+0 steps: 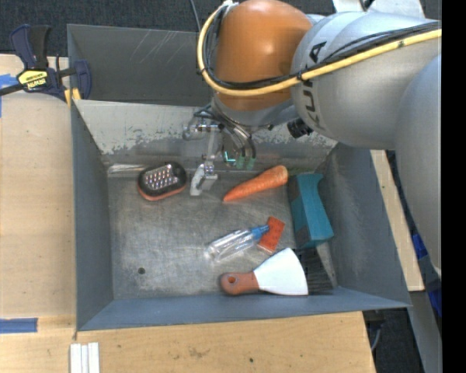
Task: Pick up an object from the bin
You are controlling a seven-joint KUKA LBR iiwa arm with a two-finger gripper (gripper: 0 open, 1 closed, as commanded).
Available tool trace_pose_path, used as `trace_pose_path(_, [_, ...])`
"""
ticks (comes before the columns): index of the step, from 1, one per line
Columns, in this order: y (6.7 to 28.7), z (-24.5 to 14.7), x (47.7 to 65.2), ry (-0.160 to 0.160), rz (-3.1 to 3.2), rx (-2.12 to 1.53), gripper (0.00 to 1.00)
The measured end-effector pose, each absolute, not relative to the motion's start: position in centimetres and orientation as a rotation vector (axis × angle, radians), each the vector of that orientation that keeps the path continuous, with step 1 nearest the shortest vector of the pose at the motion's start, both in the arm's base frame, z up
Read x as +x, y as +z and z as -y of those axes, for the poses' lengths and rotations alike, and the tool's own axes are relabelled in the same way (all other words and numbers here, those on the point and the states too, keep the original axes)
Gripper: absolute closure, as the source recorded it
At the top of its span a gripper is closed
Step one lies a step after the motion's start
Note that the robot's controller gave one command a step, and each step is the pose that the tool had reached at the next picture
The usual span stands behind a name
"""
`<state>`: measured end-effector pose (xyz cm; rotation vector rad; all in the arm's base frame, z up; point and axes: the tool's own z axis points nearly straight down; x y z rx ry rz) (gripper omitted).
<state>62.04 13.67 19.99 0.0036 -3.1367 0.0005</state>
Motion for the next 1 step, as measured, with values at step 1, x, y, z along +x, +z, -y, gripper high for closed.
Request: trace_pose_path(1, [20.48, -13.62, 62.19, -0.001, 3.145, 0.001, 0.00])
